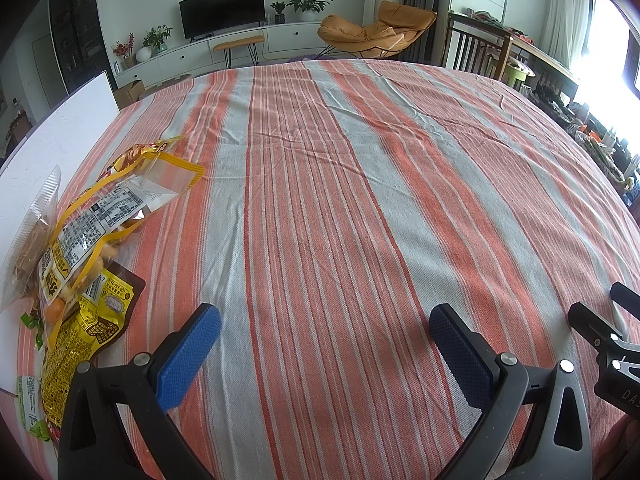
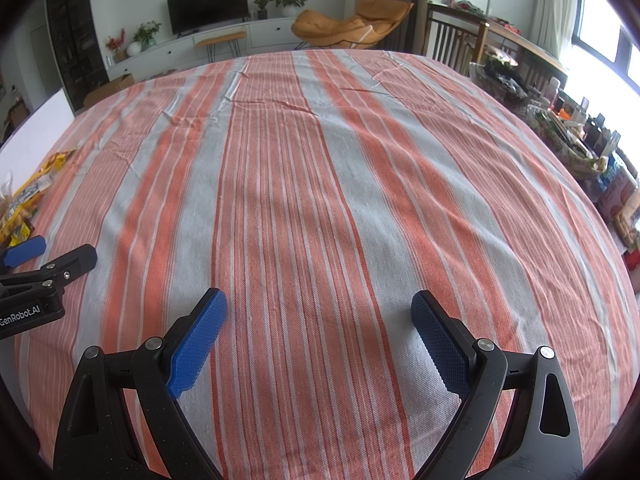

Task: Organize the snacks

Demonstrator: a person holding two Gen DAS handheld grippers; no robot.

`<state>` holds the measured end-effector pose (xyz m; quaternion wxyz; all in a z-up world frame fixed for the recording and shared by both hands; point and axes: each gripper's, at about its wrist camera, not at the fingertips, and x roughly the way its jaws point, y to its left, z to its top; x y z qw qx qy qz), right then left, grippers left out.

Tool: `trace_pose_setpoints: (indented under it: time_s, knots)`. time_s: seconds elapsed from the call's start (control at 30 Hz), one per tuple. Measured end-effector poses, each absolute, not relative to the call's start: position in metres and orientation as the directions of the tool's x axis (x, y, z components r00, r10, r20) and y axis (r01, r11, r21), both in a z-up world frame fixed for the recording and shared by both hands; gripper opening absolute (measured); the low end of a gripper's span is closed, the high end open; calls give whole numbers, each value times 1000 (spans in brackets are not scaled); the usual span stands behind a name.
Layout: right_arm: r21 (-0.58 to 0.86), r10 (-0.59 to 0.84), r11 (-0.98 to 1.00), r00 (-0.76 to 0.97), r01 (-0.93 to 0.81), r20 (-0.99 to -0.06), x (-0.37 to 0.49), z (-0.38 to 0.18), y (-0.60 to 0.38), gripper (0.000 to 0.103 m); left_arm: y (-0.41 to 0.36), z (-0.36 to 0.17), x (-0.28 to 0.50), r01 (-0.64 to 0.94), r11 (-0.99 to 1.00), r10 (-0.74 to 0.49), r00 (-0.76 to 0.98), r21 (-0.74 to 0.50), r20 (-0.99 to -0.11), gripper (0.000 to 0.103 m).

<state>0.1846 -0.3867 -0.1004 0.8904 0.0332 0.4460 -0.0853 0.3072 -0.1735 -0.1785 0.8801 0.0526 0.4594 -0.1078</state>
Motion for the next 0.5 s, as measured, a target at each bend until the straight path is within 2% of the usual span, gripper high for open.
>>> trace_pose_setpoints:
  time_s: [0.5]
  knots:
    - [-16, -122, 983, 588, 182, -800, 185, -100, -387, 95, -174, -178, 307, 238, 971, -140, 554, -5, -821, 103]
